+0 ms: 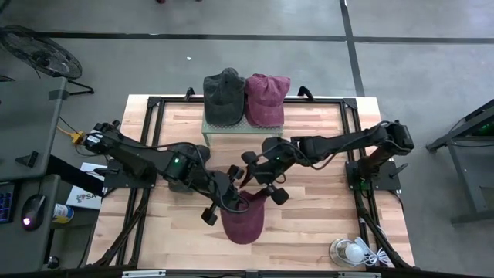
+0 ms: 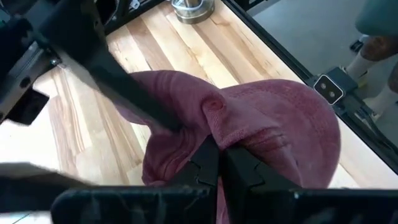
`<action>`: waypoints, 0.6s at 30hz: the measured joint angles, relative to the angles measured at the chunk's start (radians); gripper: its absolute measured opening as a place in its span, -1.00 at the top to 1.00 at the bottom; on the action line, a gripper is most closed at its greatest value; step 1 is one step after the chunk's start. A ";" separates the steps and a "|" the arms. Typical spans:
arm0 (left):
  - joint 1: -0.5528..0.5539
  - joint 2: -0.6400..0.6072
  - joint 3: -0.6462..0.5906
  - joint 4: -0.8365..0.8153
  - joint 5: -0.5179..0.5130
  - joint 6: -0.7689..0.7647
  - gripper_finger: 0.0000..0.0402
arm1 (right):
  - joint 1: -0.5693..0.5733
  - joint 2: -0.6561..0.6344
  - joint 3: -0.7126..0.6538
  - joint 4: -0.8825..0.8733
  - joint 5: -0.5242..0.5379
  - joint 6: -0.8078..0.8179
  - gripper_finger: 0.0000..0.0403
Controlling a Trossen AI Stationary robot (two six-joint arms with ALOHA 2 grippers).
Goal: Pick & Place hat
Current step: Stack the maroon cap on top of the maroon caps on the shelf
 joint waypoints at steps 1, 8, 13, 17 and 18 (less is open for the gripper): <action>0.000 0.000 0.000 0.000 -0.001 0.000 1.00 | 0.000 0.003 0.000 0.009 0.000 -0.001 -0.03; 0.000 0.000 0.000 0.002 -0.002 0.000 1.00 | -0.001 0.014 0.000 0.012 -0.008 -0.003 -0.03; 0.000 0.000 0.000 0.003 -0.003 0.000 1.00 | -0.001 0.024 0.000 0.010 -0.015 -0.001 -0.03; 0.000 -0.001 0.000 0.013 -0.010 0.007 1.00 | -0.001 0.029 0.000 0.013 -0.017 0.009 -0.02; 0.000 -0.001 0.000 0.020 -0.016 0.008 1.00 | -0.001 0.029 0.000 0.013 -0.017 0.009 -0.01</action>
